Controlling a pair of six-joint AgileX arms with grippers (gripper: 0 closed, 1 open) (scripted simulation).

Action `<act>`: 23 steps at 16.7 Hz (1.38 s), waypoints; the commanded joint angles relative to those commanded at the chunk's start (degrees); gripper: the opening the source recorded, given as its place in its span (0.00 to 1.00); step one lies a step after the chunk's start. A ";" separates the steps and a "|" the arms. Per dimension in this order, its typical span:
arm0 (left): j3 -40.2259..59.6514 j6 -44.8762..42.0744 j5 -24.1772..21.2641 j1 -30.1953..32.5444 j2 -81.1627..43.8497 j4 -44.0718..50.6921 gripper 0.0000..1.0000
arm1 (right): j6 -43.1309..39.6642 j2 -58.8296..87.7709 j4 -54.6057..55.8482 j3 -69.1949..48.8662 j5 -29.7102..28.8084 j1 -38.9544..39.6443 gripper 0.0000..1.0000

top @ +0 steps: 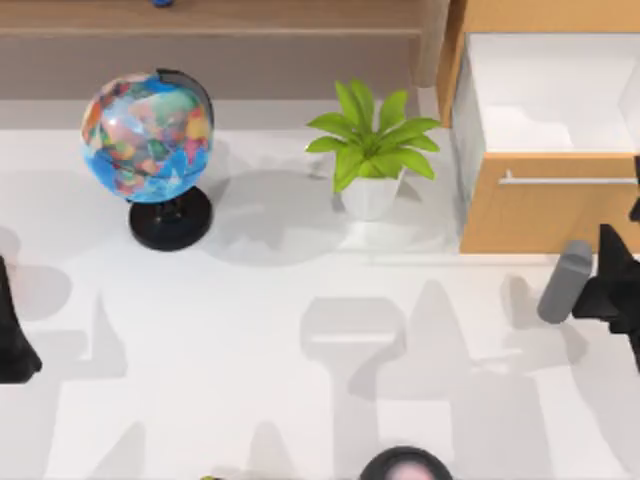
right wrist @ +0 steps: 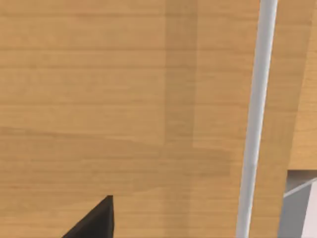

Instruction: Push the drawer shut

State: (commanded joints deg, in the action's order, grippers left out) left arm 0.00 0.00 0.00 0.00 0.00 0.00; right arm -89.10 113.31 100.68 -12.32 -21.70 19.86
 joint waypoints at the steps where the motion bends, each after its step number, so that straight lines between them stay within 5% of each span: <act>1: 0.00 0.00 0.00 0.00 0.00 0.00 1.00 | 0.00 0.00 0.00 0.00 0.00 0.00 1.00; 15: 0.00 0.00 0.00 0.00 0.00 0.00 1.00 | -0.02 0.94 -4.42 -5.39 2.18 -2.20 1.00; 23: 0.00 0.00 0.00 0.00 0.00 0.00 1.00 | -0.02 0.94 -4.42 -5.39 2.18 -2.20 0.40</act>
State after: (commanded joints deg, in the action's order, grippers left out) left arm 0.00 0.00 0.00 0.00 0.00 0.00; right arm -89.12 114.25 96.26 -17.72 -19.52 17.66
